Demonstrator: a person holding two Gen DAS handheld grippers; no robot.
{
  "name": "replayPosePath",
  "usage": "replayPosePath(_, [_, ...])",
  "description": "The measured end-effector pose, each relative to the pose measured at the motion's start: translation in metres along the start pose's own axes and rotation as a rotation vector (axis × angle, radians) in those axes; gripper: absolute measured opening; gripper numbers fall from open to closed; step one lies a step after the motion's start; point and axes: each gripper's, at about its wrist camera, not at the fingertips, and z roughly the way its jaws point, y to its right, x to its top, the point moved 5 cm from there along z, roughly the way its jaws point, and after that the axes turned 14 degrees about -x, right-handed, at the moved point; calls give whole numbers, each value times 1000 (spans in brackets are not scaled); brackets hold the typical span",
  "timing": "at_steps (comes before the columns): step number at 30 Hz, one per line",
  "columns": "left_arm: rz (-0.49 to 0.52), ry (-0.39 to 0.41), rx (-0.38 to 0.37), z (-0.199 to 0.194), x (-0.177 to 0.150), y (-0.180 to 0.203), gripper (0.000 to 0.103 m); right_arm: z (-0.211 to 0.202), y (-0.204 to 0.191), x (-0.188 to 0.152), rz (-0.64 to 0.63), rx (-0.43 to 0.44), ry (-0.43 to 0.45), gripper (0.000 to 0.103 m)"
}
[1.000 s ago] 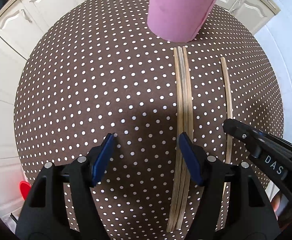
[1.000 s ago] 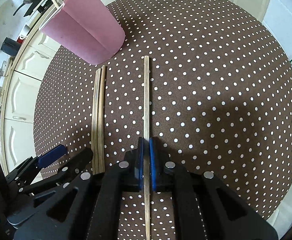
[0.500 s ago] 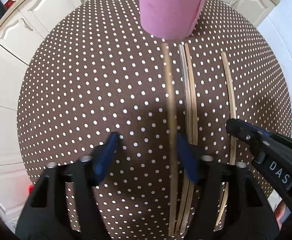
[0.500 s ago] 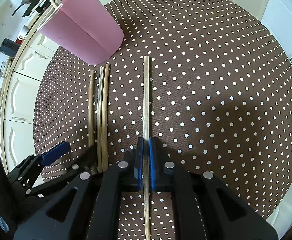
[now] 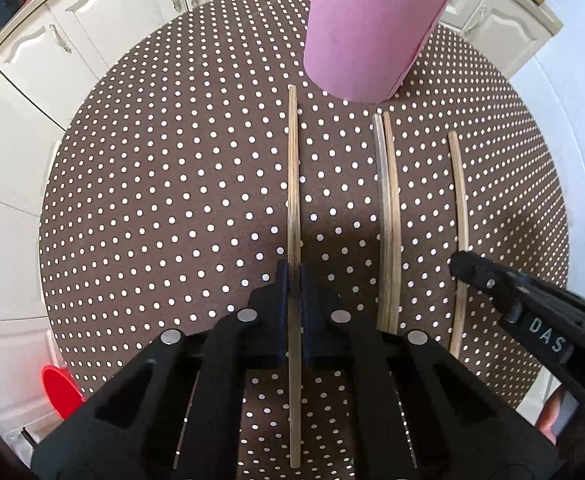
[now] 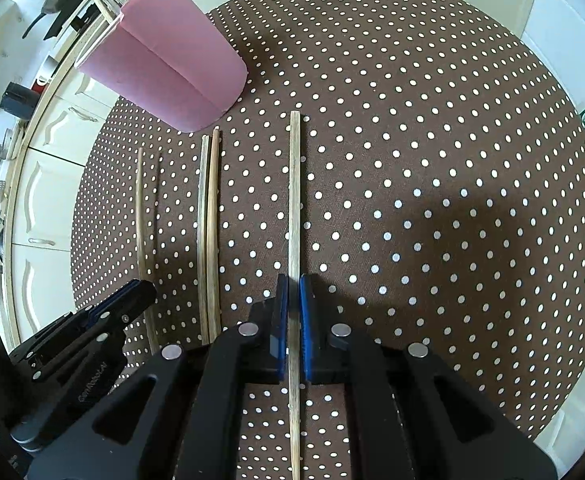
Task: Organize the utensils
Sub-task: 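Close the right tool on a single chopstick while the left tool grasps another, then lift the left tool's chopstick up over the pink cup while the right tool carries its own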
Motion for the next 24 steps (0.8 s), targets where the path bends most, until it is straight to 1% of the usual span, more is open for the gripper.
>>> replayPosePath(5, [-8,47,-15,-9,1,8,7,-10,2,-4,3,17,33,5])
replayPosePath(7, [-8,65,-18,-17,-1,6,7,-17,2,-5,-1,18,55,5])
replayPosePath(9, [-7,91,-25,-24,0,8,7,-27,1,-6,-2,33,80,5])
replayPosePath(10, [-6,100,-27,-33,1,0,7,-32,1,-6,-2,40,91,5])
replayPosePath(12, [-6,120,-28,-41,2,3,7,-42,0,-6,-2,56,117,5])
replayPosePath(16, [-13,156,-32,-58,7,5,7,-67,4,-5,14,72,202,5])
replayPosePath(18, [-10,174,-31,-69,7,10,7,-76,7,-5,21,80,229,5])
replayPosePath(22, [-9,207,-36,-88,3,4,7,-95,14,-5,26,93,295,5])
replayPosePath(24, [-7,224,-36,-95,4,7,7,-103,14,-5,30,95,311,5])
